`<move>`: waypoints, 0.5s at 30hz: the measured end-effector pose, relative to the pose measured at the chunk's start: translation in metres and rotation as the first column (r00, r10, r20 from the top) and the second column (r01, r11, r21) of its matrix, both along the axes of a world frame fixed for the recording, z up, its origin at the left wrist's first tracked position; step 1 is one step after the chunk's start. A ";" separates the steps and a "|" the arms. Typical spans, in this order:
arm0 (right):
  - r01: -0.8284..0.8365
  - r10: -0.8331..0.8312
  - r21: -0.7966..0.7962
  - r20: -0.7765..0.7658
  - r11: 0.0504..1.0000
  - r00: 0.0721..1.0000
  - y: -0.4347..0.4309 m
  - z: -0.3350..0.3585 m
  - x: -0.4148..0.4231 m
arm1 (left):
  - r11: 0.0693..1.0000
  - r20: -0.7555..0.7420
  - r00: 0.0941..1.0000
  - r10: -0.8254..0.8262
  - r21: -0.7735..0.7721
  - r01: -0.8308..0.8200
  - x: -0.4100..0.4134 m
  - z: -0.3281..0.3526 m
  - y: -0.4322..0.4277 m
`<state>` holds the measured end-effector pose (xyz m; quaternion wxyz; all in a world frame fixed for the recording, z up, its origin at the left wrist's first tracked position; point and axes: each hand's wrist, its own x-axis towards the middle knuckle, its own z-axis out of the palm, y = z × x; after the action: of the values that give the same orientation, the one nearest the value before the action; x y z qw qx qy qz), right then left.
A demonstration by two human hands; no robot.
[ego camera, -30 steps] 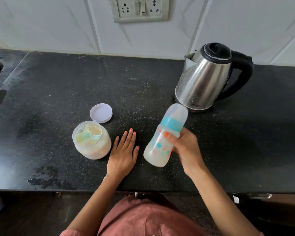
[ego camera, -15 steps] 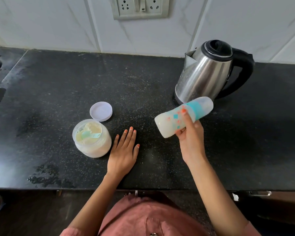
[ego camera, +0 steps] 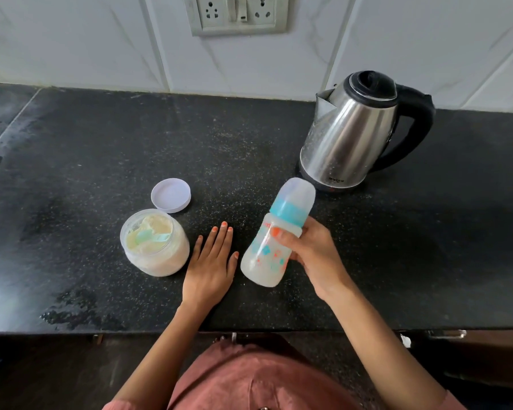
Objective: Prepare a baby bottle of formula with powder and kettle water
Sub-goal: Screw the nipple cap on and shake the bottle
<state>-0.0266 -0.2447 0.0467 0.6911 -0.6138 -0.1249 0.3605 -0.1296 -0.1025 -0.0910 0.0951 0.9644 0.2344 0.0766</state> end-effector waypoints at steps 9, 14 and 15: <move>0.143 -0.140 0.052 -0.070 0.988 0.988 0.005 0.002 0.010 | 1.000 0.010 1.000 0.004 -0.006 -0.004 0.001 0.002 0.000; 0.228 -0.213 0.087 -0.155 0.970 0.965 0.004 0.002 0.013 | 1.000 0.000 1.000 0.017 -0.019 -0.017 0.001 0.001 -0.001; 0.347 -0.309 0.130 -0.244 0.929 0.919 0.006 0.002 0.018 | 1.000 0.002 1.000 0.018 -0.020 -0.018 0.001 0.001 -0.001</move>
<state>-0.0085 -0.2389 0.0483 0.8014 -0.5209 0.0267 0.2926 -0.1287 -0.1032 -0.0899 0.1041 0.9613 0.2437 0.0760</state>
